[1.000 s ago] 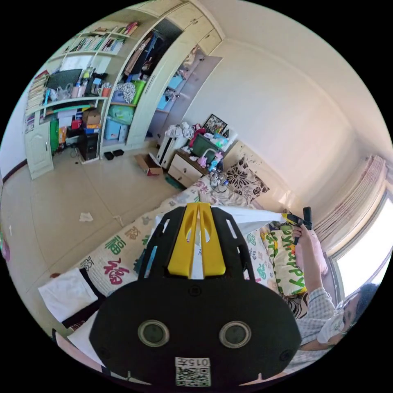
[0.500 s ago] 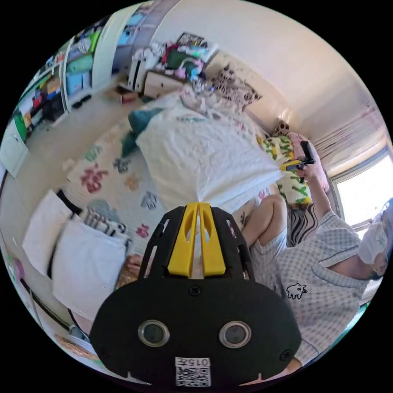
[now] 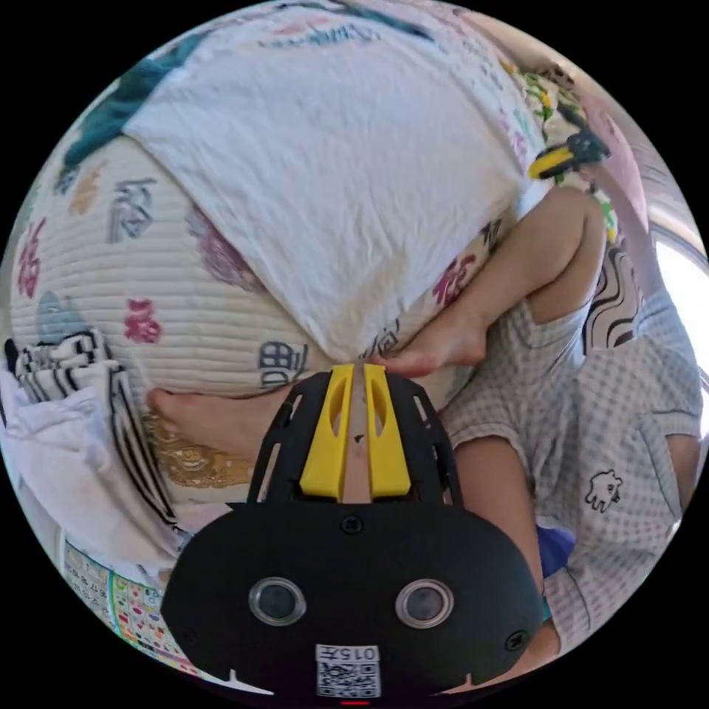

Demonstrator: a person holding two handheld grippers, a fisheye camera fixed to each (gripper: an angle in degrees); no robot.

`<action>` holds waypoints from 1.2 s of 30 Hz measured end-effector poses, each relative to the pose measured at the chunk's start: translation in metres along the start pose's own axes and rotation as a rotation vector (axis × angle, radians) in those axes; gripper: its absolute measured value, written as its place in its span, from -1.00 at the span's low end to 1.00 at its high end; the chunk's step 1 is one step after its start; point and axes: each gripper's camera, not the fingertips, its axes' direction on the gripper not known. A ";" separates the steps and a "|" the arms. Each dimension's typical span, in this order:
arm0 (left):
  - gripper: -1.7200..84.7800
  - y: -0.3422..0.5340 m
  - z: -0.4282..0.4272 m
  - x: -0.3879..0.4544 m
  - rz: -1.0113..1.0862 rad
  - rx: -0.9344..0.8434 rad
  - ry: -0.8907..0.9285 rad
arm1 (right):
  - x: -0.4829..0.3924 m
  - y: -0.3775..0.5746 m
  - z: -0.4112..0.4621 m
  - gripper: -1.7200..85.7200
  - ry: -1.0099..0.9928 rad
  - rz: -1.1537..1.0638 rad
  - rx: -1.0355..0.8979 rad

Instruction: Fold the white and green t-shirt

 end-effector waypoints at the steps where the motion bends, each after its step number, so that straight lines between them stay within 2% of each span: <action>1: -0.91 0.000 -0.016 -0.007 -0.015 0.045 -0.012 | 0.004 -0.001 -0.007 -0.84 0.010 0.004 0.010; 5: -0.83 -0.020 -0.106 -0.090 -0.221 0.338 -0.143 | 0.016 -0.040 -0.099 -0.85 0.001 -0.001 0.307; 8: -0.77 -0.046 -0.120 -0.173 -0.436 0.508 -0.051 | -0.017 -0.117 -0.167 -0.83 0.002 -0.154 0.504; 10: -0.75 -0.063 -0.109 -0.216 -0.510 0.530 0.037 | -0.047 -0.180 -0.198 -0.81 -0.004 -0.256 0.544; 12: -0.76 -0.081 -0.095 -0.253 -0.526 0.545 0.094 | -0.088 -0.269 -0.228 -0.81 -0.065 -0.387 0.542; 14: -0.77 -0.089 -0.088 -0.273 -0.534 0.528 0.127 | -0.114 -0.332 -0.245 -0.81 -0.102 -0.427 0.529; 17: -0.77 -0.094 -0.095 -0.275 -0.415 0.389 0.222 | -0.143 -0.414 -0.261 -0.82 -0.154 -0.395 0.502; 20: -0.77 -0.074 -0.113 -0.243 -0.255 0.246 0.150 | -0.162 -0.467 -0.267 -0.83 -0.130 -0.344 0.427; 25: -0.77 -0.031 -0.132 -0.238 -0.162 0.368 0.019 | -0.176 -0.513 -0.270 -0.82 -0.003 -0.240 0.347; 27: -0.74 -0.031 -0.119 -0.255 -0.155 0.472 -0.046 | -0.177 -0.533 -0.265 -0.81 0.024 -0.197 0.333; 31: -0.71 -0.051 -0.081 -0.291 -0.174 0.561 -0.056 | -0.177 -0.568 -0.254 -0.80 0.117 -0.160 0.309; 34: -0.72 -0.064 -0.050 -0.318 -0.187 0.615 0.026 | -0.175 -0.598 -0.241 -0.79 0.243 -0.149 0.243; 36: -0.81 -0.067 -0.040 -0.323 -0.155 0.691 0.058 | -0.171 -0.620 -0.230 -0.79 0.285 -0.158 0.176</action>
